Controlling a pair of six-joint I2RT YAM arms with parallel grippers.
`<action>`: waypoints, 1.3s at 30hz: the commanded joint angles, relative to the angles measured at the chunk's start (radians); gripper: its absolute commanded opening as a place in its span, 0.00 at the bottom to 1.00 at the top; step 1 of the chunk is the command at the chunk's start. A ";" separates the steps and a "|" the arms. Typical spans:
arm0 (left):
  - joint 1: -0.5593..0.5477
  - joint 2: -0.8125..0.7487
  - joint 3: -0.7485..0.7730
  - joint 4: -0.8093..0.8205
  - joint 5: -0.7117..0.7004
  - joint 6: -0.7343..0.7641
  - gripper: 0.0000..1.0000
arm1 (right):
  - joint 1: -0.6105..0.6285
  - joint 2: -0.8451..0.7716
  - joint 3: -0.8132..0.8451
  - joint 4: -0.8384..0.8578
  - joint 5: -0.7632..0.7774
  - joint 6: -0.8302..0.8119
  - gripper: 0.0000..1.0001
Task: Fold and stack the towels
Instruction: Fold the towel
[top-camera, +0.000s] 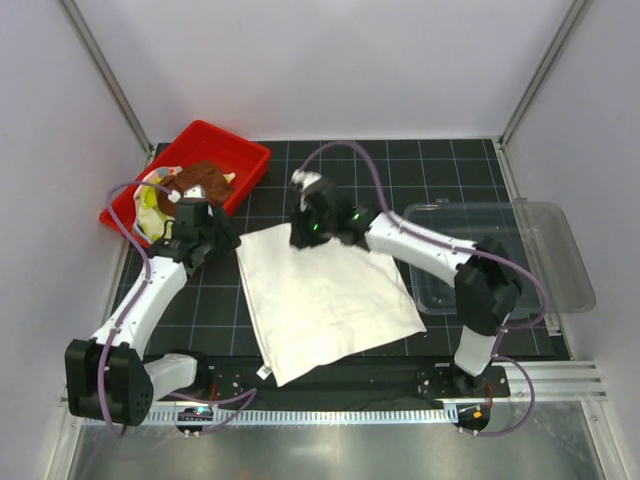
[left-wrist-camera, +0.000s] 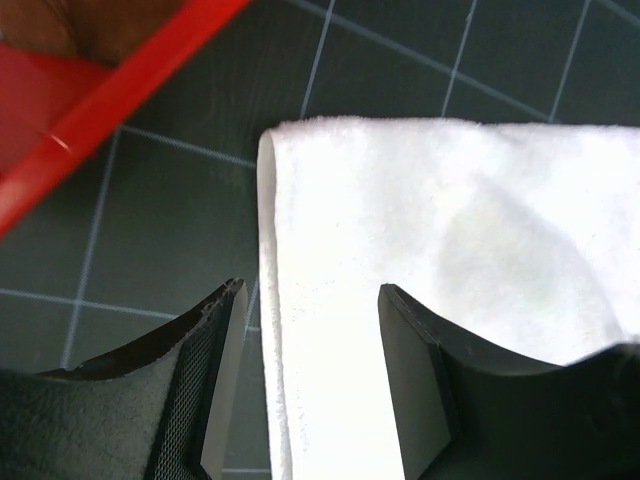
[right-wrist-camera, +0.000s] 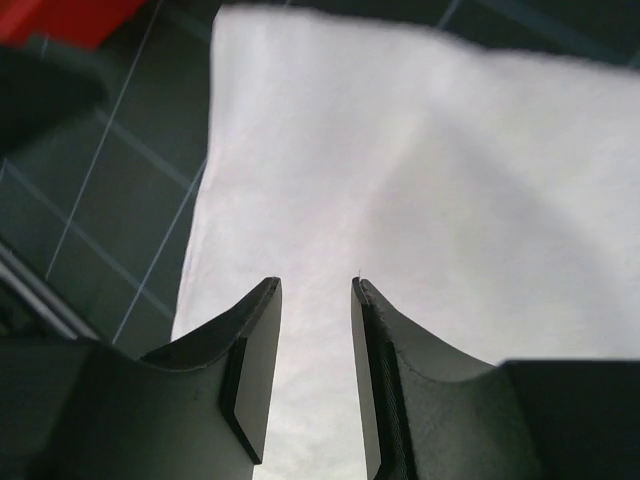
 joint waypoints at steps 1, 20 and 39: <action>0.004 0.029 -0.085 0.134 0.090 -0.069 0.59 | -0.211 -0.047 0.145 -0.187 -0.021 -0.144 0.42; 0.007 0.324 -0.055 0.295 0.023 -0.049 0.55 | -0.667 0.405 0.614 -0.492 -0.209 -0.382 0.42; 0.033 0.410 -0.043 0.380 0.150 -0.041 0.49 | -0.704 0.458 0.586 -0.443 -0.311 -0.339 0.40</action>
